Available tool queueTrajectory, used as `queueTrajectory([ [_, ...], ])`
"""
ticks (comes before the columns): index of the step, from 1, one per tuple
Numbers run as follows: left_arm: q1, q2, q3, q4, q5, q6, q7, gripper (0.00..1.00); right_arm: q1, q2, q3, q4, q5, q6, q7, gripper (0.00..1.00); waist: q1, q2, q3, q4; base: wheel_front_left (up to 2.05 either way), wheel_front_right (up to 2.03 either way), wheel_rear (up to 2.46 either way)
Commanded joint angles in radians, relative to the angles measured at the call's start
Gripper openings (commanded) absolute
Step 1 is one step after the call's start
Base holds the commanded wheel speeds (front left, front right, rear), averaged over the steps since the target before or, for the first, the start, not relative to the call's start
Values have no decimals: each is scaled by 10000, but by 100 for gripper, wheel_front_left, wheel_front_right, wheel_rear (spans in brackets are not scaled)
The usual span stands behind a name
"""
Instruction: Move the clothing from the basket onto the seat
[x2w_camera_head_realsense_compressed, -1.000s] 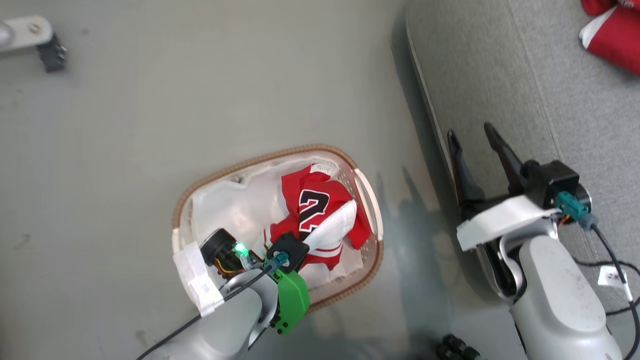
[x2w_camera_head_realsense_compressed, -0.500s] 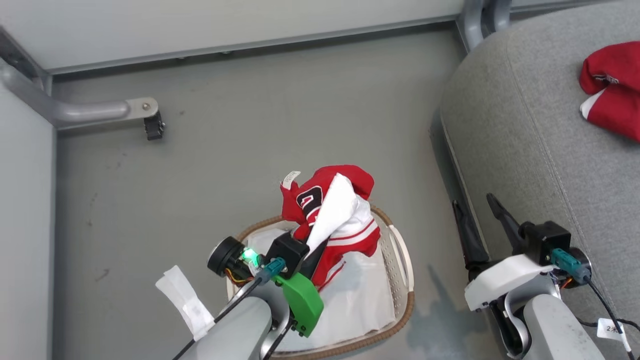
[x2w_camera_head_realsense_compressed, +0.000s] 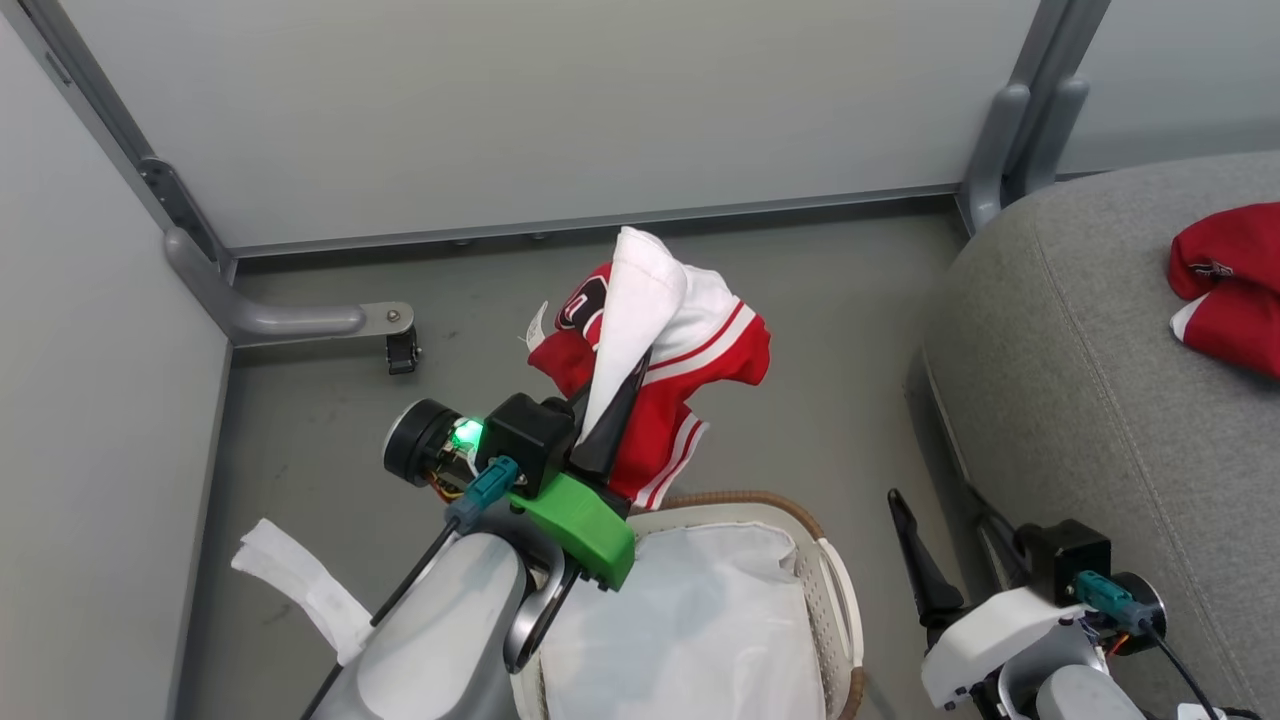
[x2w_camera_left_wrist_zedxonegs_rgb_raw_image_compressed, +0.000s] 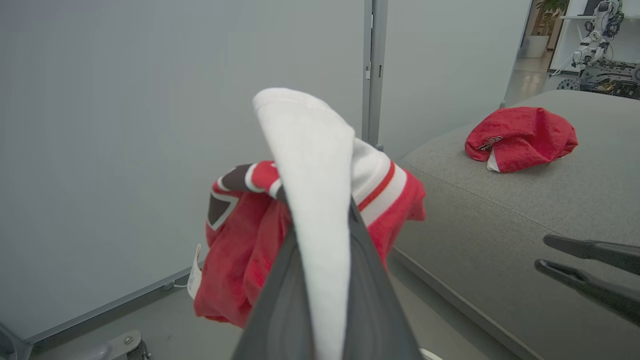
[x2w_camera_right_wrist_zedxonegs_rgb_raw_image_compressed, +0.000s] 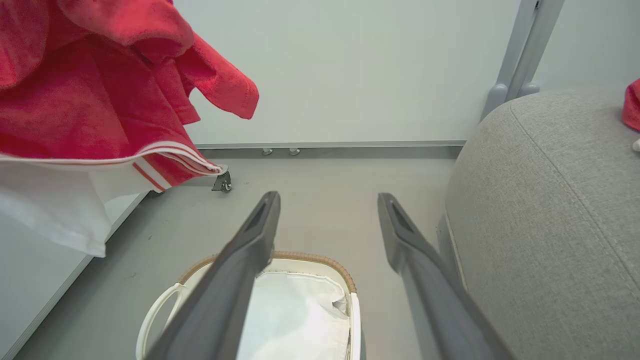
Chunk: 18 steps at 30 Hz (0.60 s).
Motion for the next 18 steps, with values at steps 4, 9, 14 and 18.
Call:
queueTrajectory([
  [4,55,-24,154,-268,94,-44,-57,0,172,-251,812,-119,-299,-9,-14,100,1,26,-324,183,0,0,0],
  [9,122,-40,63,-296,-102,-67,-57,0,-348,-711,2657,-494,-1121,-10,-14,100,1,26,-314,204,0,0,0],
  [14,110,-40,-259,-380,-486,-43,-59,0,-1150,-717,3964,-427,-1685,-10,-14,100,1,26,-257,245,0,0,0],
  [18,18,-39,-526,-338,-677,33,-59,0,-1726,-506,4467,-330,-1807,-10,-14,100,1,26,-214,319,0,0,0],
])
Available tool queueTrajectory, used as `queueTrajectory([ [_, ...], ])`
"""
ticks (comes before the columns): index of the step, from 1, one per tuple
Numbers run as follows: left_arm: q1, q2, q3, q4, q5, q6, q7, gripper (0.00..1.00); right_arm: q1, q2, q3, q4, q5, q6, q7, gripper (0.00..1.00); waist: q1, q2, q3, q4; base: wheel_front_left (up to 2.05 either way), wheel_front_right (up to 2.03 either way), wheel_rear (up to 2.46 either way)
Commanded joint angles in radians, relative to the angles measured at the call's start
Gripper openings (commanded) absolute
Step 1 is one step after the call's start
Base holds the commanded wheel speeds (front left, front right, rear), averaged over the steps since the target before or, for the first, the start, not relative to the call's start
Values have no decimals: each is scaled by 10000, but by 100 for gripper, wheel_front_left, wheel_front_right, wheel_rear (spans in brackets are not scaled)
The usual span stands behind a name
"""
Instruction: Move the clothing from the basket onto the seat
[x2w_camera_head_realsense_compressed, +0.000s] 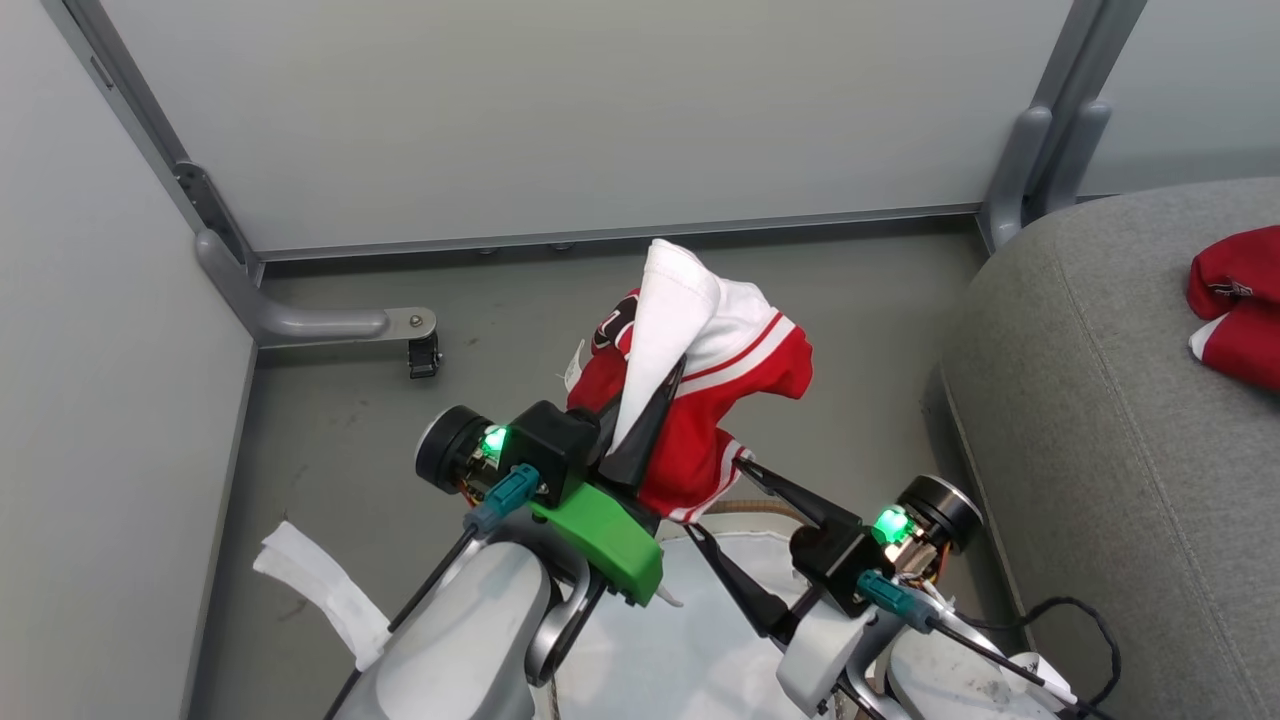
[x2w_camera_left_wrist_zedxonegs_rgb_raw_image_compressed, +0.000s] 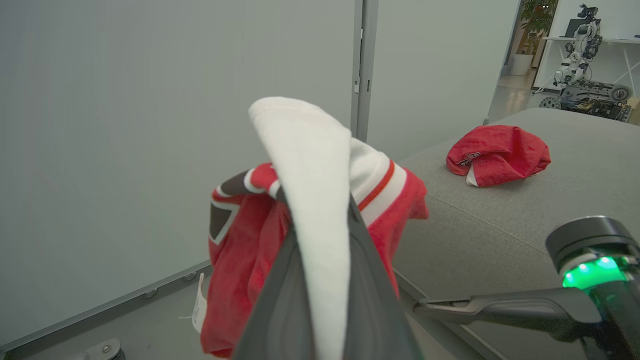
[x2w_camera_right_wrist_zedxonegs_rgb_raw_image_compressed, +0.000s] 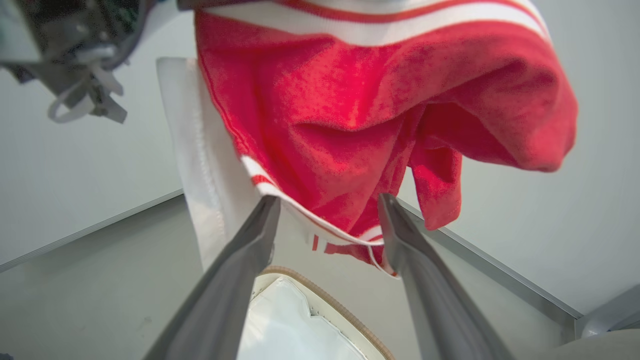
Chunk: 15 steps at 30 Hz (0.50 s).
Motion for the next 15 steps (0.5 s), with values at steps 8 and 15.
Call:
queueTrajectory([
  [8,-176,11,-755,-112,-500,217,-56,0,-456,521,-443,308,831,-10,-14,100,0,26,115,278,0,0,0],
  [15,-244,9,-1438,-245,-850,260,-56,0,-747,604,-355,738,1015,-10,-14,100,0,26,152,424,0,0,0],
])
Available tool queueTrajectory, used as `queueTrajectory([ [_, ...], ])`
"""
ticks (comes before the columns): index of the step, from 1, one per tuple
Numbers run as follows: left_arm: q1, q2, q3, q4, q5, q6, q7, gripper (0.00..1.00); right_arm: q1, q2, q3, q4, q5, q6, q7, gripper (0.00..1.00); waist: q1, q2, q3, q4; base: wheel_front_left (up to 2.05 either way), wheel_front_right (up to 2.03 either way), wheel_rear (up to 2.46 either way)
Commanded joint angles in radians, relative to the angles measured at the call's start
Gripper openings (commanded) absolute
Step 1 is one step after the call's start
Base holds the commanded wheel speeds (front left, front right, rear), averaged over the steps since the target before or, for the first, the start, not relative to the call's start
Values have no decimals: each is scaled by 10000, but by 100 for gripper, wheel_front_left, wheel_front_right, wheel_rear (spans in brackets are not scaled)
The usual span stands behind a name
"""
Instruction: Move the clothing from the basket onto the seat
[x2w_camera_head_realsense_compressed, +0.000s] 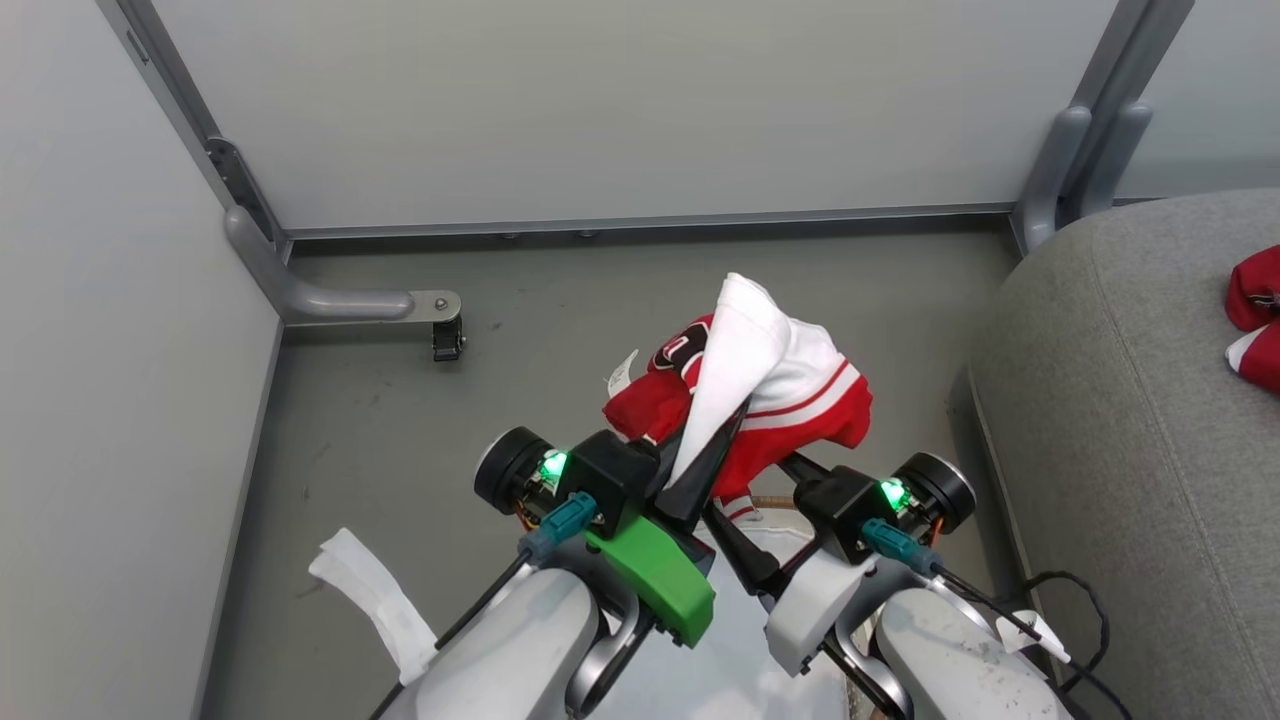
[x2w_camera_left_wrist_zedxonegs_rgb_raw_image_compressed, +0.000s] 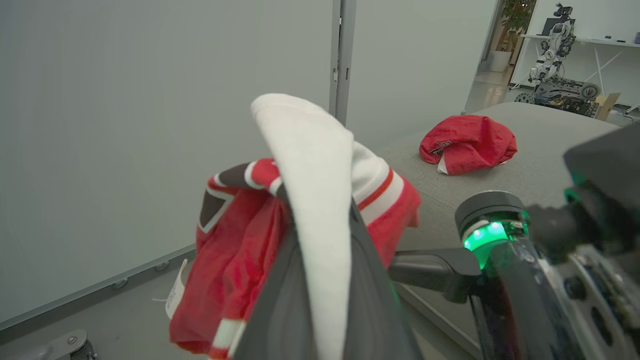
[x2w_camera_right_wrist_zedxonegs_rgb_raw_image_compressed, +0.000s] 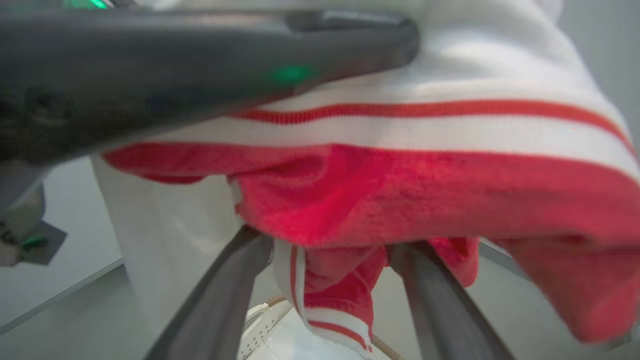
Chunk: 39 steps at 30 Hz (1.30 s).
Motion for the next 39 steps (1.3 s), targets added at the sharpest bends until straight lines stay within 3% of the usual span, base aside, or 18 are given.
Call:
queueTrajectory([
  [1,-155,9,-97,-56,-111,67,-56,0,-158,-1,-44,58,72,-10,-16,100,1,26,4,30,0,0,0],
  [4,-125,9,-373,-93,-345,97,-54,0,-259,11,-73,98,409,-10,-16,96,1,26,0,81,0,0,0],
  [5,-120,9,-458,-100,-403,118,-50,0,-306,11,-44,86,546,-10,-16,35,1,26,-5,103,0,0,0],
  [6,-115,10,-531,-103,-444,134,-48,0,-307,11,-33,103,708,-10,-16,2,1,26,-7,121,0,0,0],
  [12,-175,12,-714,-16,-620,242,-46,0,-314,-1,-187,78,1113,-10,-16,0,1,26,-9,172,0,0,0],
  [13,-185,12,-650,-91,-593,281,-46,7,-263,-5,-273,17,1176,-10,-16,0,1,26,-5,155,0,0,0],
  [14,-173,13,-628,-126,-559,291,-45,38,-227,-5,-337,-70,1163,-10,-18,0,1,26,1,137,0,0,0],
  [15,-133,15,-598,-142,-495,317,-27,91,-149,-4,-406,-102,1086,-10,-18,0,1,26,12,97,0,0,0],
  [16,-79,19,-559,-148,-457,328,-27,100,-69,-6,-479,-125,1098,-10,-16,0,1,26,24,54,0,0,0],
  [23,337,19,-118,-18,-76,277,-27,100,312,-7,-1274,-467,763,-10,-16,0,1,26,155,-741,0,0,0],
  [39,654,25,1032,200,796,-43,-27,100,536,-644,-2715,-1616,455,-10,-17,0,1,26,908,-4310,0,0,0],
])
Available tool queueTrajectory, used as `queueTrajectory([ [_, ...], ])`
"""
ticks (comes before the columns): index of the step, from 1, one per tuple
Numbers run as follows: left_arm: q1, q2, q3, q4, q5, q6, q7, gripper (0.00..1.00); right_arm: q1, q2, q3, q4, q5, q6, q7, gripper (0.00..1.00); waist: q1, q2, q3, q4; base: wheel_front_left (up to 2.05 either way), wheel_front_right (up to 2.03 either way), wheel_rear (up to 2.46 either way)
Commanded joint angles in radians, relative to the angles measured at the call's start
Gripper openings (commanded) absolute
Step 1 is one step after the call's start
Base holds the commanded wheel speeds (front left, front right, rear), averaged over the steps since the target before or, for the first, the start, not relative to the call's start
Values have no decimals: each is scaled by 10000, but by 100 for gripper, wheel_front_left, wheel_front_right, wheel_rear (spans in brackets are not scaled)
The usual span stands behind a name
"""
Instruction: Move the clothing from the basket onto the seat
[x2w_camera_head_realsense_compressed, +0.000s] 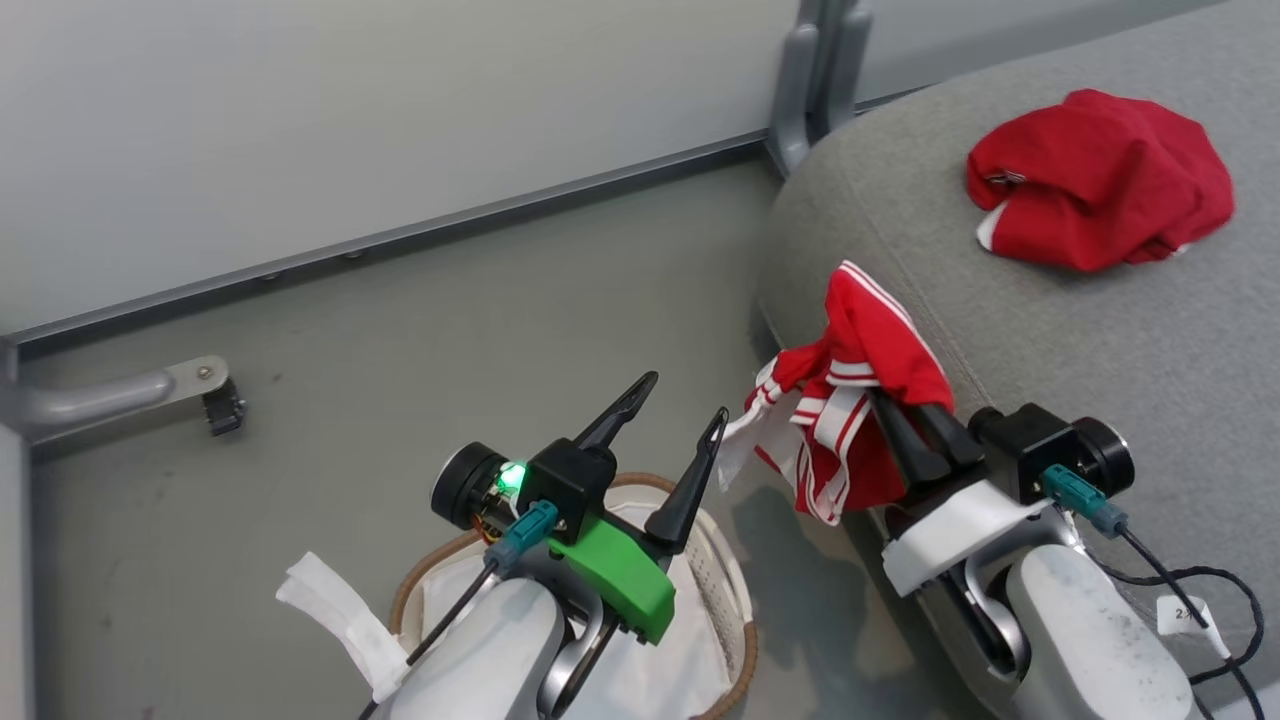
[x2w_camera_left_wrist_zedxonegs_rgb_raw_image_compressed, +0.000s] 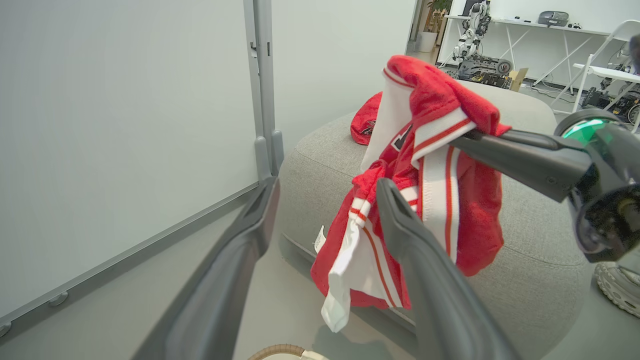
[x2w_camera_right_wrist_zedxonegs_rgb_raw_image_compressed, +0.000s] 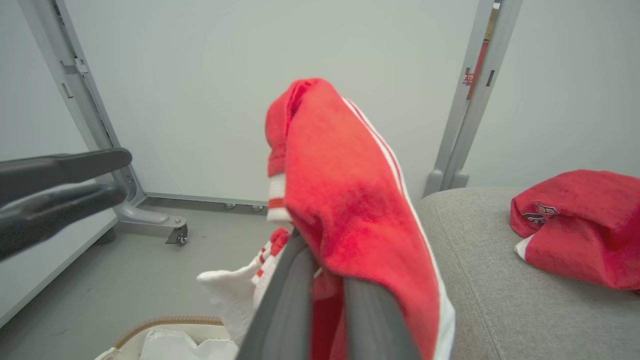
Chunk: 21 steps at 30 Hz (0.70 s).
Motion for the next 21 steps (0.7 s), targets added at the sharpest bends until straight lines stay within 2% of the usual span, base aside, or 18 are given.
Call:
queueTrajectory([
  [1,149,44,68,-28,112,-66,8,100,-199,-113,-99,-100,-113,-9,-17,0,0,26,499,-1312,0,0,0],
  [6,79,53,158,67,281,-136,8,100,-828,-587,-418,-177,-227,-9,-17,0,0,26,884,-1696,0,0,0],
  [10,-198,55,157,237,523,-181,8,100,-1870,-1329,-817,-130,-403,-9,-17,0,0,26,1399,-1701,0,0,0],
  [16,-541,194,244,400,944,-238,8,100,-3963,-2655,-1598,-255,-772,-9,-16,0,0,26,2425,-1369,0,0,0],
  [21,-901,388,31,252,1060,-254,8,100,-5550,-3664,-2522,152,-1086,-9,-16,0,0,26,3310,-928,0,0,0],
])
